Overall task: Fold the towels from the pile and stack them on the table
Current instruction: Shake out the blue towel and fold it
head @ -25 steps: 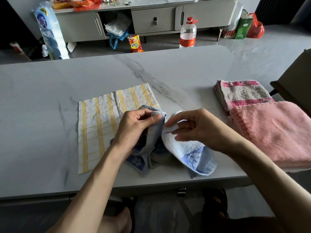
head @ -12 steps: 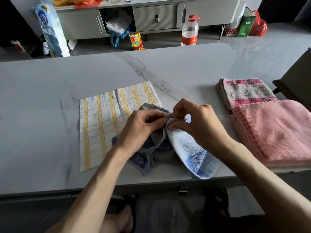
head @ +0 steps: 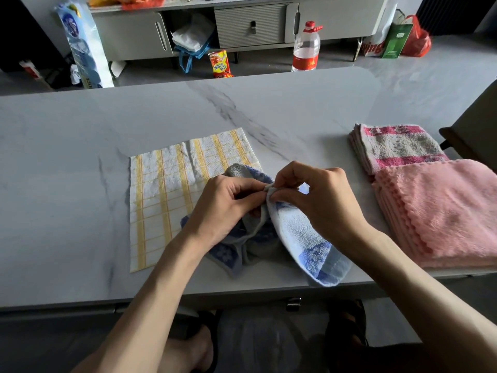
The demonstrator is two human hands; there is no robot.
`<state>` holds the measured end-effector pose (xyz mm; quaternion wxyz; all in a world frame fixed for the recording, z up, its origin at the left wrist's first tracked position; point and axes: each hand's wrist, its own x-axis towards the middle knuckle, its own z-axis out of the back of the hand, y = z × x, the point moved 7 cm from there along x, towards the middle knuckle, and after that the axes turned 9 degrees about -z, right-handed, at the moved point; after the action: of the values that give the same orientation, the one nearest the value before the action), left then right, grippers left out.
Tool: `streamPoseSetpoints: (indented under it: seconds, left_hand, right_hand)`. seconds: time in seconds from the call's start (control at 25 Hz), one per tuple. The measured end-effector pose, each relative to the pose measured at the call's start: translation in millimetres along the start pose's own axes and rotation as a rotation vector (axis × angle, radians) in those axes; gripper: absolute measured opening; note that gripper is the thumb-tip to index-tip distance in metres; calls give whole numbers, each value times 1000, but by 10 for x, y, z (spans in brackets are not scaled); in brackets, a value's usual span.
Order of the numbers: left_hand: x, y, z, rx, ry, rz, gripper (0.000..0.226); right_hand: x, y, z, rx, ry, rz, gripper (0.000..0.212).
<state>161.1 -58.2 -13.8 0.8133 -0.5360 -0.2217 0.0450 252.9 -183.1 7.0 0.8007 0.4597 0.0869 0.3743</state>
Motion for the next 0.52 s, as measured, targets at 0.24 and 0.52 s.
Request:
streamPoseSetpoints:
  seconds: [0.24,0.52]
  left_hand:
    - [-17,-58,-14,118,71,-75,14]
    - [-29,-80,2,104,40,-102,28]
  right_hand:
    - [-8,-15,-21,-60,-21,-11,17]
    - [42,-64,-58,161,75,-140,12]
